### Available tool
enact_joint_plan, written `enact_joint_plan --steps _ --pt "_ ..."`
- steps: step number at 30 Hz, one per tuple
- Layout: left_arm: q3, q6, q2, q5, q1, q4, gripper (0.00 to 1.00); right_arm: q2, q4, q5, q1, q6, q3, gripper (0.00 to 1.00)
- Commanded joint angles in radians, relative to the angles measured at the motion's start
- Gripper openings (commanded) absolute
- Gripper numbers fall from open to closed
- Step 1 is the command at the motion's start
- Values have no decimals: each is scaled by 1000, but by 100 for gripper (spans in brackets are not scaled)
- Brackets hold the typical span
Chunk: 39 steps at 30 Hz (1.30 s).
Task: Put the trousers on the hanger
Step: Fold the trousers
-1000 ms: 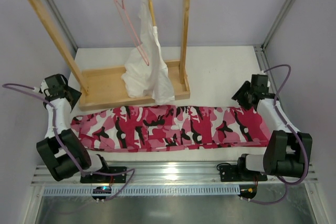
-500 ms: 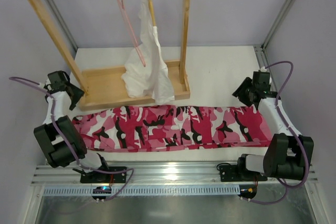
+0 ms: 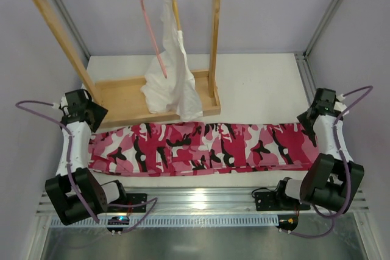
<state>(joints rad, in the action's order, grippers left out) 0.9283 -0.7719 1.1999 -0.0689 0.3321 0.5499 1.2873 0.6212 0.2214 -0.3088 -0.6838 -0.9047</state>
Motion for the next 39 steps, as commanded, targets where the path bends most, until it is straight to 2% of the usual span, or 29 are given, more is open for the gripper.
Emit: enact_joint_plan --steps 1,3,8,11,15,19,27,39 --pt "-55 -87 4 3 2 44 55 -69 15 79 -145 -13 68 48" --pt "-59 -125 9 -29 1 118 54 -80 -3 93 -220 18 98 47" --pt "-80 -118 -17 -68 1 173 54 -69 -61 115 -266 78 130 45" --pt "-108 -115 -63 -26 2 153 56 -78 -154 89 -266 122 173 45" --pt "-149 -161 -88 66 2 142 55 -59 -182 111 -299 139 219 45" --pt "-151 -156 -82 43 2 156 55 -91 -242 84 -355 151 270 45" --pt "-207 -170 -14 52 4 127 55 -72 -252 81 -424 130 283 44" --pt "-247 -164 29 29 2 90 55 -74 -245 110 -441 107 335 44"
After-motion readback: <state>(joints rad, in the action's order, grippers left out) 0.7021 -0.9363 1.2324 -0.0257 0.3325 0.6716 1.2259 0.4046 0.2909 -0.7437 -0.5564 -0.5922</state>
